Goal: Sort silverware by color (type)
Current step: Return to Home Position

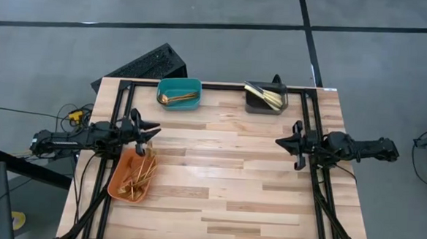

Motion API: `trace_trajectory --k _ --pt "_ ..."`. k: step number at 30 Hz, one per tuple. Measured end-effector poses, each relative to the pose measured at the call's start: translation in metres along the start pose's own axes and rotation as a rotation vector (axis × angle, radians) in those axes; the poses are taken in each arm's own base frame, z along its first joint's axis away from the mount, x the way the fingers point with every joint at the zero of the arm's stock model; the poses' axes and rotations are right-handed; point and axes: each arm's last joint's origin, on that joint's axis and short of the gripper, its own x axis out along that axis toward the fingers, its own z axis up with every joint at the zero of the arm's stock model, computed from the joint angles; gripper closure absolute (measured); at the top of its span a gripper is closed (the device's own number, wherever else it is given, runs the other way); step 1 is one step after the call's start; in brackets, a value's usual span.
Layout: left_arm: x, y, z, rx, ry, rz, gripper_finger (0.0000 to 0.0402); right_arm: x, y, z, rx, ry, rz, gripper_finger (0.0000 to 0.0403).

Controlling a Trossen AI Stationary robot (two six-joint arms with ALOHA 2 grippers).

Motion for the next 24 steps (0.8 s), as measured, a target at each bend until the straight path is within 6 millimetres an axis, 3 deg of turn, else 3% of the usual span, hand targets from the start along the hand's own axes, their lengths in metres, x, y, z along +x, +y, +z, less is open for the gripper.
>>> trace_trajectory --k 8,12,16,24 --pt "0.0 0.0 -0.001 -0.033 0.007 -0.007 0.0315 0.0 0.0 -0.003 -0.007 0.034 0.004 0.0365" --pt "0.001 0.0 -0.001 0.009 0.011 -0.011 0.0315 -0.002 0.0 -0.018 -0.022 0.187 0.038 0.0365" --pt "0.001 0.0 -0.002 0.026 0.012 -0.011 0.0315 -0.005 -0.001 -0.029 0.078 0.319 0.045 0.0365" --pt "0.001 0.0 -0.002 0.026 0.012 -0.011 0.0315 -0.003 0.0 -0.023 -0.012 0.245 0.058 0.0365"
